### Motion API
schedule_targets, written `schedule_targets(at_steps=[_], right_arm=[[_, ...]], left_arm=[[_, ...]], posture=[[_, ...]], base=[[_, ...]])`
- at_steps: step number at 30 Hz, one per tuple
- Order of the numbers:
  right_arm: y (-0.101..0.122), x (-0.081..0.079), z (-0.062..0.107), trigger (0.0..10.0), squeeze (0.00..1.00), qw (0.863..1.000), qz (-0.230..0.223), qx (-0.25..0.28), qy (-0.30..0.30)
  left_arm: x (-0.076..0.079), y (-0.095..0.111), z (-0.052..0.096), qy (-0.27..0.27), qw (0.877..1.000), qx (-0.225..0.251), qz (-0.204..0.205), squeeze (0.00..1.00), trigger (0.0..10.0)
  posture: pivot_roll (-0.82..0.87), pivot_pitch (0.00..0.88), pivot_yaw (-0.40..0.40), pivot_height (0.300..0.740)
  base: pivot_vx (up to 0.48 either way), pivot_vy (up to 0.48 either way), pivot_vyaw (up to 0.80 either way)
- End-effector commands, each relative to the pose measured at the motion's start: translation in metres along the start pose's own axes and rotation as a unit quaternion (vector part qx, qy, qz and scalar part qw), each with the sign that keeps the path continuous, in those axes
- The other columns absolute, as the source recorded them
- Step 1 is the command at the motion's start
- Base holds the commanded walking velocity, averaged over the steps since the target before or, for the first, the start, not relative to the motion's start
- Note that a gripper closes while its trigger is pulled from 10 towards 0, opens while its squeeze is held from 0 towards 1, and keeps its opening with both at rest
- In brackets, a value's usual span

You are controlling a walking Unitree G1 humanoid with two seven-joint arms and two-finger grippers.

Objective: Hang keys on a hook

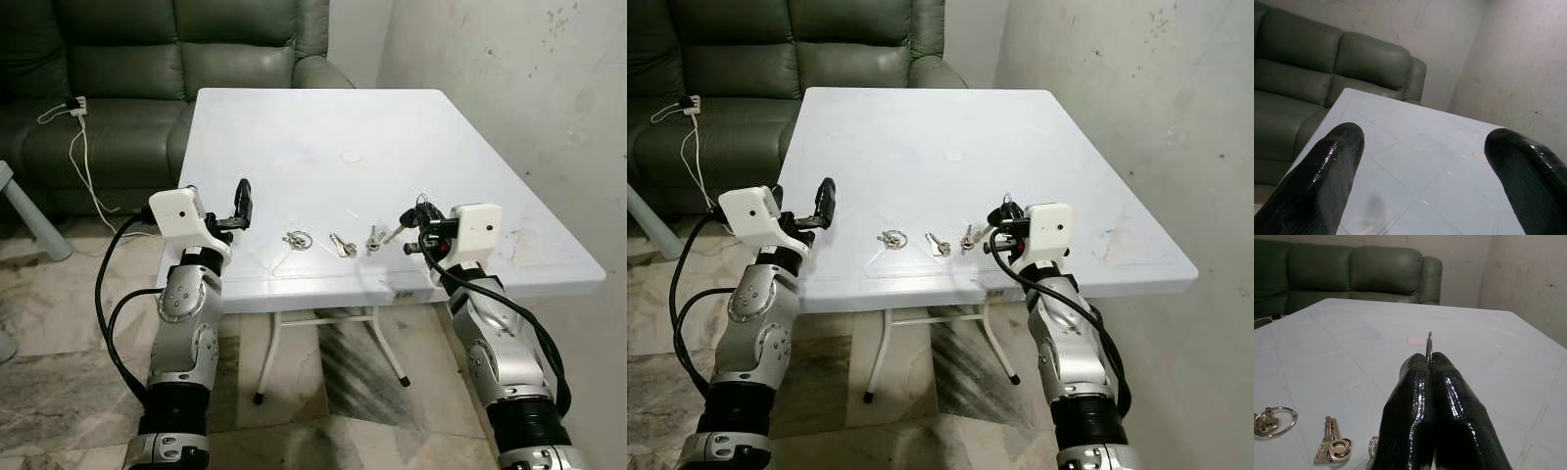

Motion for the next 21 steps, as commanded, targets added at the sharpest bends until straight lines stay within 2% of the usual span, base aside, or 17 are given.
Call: schedule_targets(at_steps=[1,7,10,21], right_arm=[[0.0015,0.0025,-0.0005,10.0,0.00,1.000,0.002,-0.001,-0.001],[0.0016,0.0028,0.0001,10.0,0.00,1.000,0.002,-0.002,-0.001],[0.0014,0.0033,0.0006,10.0,0.00,1.000,0.003,-0.004,-0.001],[0.0009,0.0042,0.0011,10.0,0.00,1.000,0.005,-0.008,0.001]], left_arm=[[0.0057,0.0002,0.0002,-0.011,1.000,0.001,-0.003,0.00,10.0],[0.0035,-0.0021,0.0005,-0.002,1.000,-0.006,-0.006,0.00,10.0],[0.0010,-0.0033,0.0002,0.011,1.000,-0.009,0.015,0.00,10.0],[-0.0029,-0.0044,0.0016,0.028,1.000,-0.011,0.007,0.00,10.0]], posture=[[-0.03,0.000,-0.070,0.740],[-0.03,0.000,-0.071,0.740],[-0.03,0.000,-0.072,0.740],[-0.03,0.000,-0.082,0.740]], base=[[0.000,-0.480,-0.76],[0.000,-0.470,-0.76],[0.000,0.000,-0.76],[0.000,0.000,-0.76]])
Point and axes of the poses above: a point about 5 cm out from each wrist's last joint towards the gripper, its own z axis pointing back from the gripper into the wrist, its own y axis along the axis of the wrist's last joint, x = y × z, the point moved 2 cm from there along -z, pointing out of the wrist towards the gripper, and after that the axes turned 4 degrees about -z, right-handed, at the moved point
